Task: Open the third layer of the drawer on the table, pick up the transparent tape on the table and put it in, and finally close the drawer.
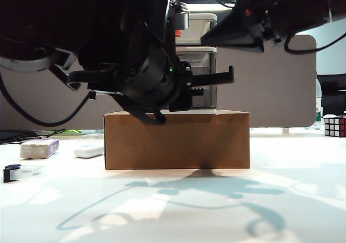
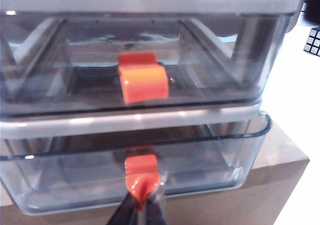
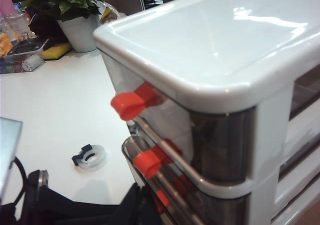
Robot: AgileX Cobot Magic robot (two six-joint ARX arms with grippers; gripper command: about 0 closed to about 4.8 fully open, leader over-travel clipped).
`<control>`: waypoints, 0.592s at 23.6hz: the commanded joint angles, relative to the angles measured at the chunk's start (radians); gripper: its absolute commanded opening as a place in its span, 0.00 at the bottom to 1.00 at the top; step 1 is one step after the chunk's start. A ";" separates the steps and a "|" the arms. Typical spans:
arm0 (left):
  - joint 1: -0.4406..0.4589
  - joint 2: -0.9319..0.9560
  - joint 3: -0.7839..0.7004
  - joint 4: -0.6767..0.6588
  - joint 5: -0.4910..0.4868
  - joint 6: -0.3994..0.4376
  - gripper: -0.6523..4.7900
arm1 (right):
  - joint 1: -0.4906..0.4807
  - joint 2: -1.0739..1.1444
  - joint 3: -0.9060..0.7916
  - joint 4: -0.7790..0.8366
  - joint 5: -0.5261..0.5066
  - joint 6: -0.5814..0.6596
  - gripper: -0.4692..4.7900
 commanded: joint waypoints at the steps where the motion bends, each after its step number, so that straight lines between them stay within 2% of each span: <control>1: -0.004 -0.002 0.005 0.005 -0.001 -0.003 0.11 | 0.001 0.047 0.055 0.026 -0.002 0.000 0.08; 7: -0.056 -0.003 0.003 0.001 -0.042 -0.003 0.11 | 0.001 0.098 0.118 0.018 0.048 0.000 0.08; 14: -0.150 -0.003 -0.002 -0.007 -0.166 -0.003 0.11 | 0.001 0.098 0.118 -0.002 0.066 0.000 0.08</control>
